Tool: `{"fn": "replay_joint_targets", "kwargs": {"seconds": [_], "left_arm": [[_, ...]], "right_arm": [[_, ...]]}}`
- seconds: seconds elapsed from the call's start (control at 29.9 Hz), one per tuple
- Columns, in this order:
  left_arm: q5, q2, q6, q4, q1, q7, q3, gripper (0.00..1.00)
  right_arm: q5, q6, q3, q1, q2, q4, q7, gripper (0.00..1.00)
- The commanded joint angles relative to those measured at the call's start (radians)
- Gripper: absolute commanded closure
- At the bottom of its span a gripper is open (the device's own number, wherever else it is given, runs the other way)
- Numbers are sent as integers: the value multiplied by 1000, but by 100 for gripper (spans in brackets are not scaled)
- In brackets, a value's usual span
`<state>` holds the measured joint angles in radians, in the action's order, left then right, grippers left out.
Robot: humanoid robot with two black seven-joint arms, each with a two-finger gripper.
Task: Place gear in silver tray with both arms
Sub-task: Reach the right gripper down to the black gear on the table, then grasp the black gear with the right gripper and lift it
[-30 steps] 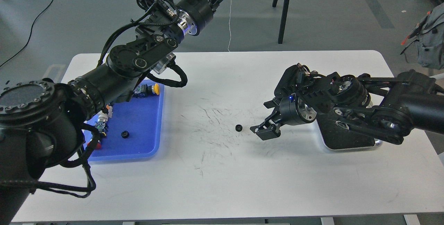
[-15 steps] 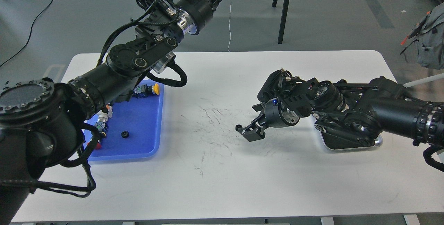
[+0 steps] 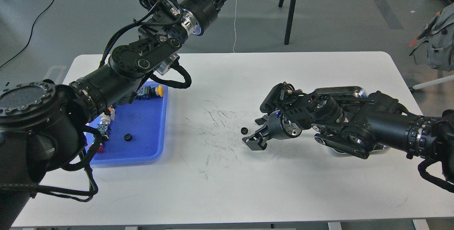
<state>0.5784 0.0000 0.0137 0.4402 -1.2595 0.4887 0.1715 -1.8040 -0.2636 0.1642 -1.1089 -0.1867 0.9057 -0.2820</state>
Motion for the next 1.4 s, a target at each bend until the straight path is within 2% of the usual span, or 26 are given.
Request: {"fn": "replay_joint_targets", "kwargs": {"seconds": [0.0, 0.2, 0.37, 0.57, 0.74, 1.37], "left_arm": [[0, 0, 0, 0, -1, 0, 0, 1], [0, 0, 0, 0, -3, 0, 0, 1], [0, 0, 0, 0, -3, 0, 0, 1], [0, 0, -1, 0, -1, 0, 0, 1], [0, 0, 0, 0, -3, 0, 0, 1], [3, 0, 0, 0, -3, 0, -1, 1]], "right_arm": [[0, 0, 0, -3, 7, -1, 1, 36], [2, 1, -5, -5, 23, -4, 3, 36], [2, 1, -8, -6, 39, -17, 3, 43], [0, 1, -20, -6, 50, -42, 3, 44], [2, 1, -20, -5, 56, -68, 3, 51], [2, 1, -23, 14, 61, -85, 3, 60]]}}
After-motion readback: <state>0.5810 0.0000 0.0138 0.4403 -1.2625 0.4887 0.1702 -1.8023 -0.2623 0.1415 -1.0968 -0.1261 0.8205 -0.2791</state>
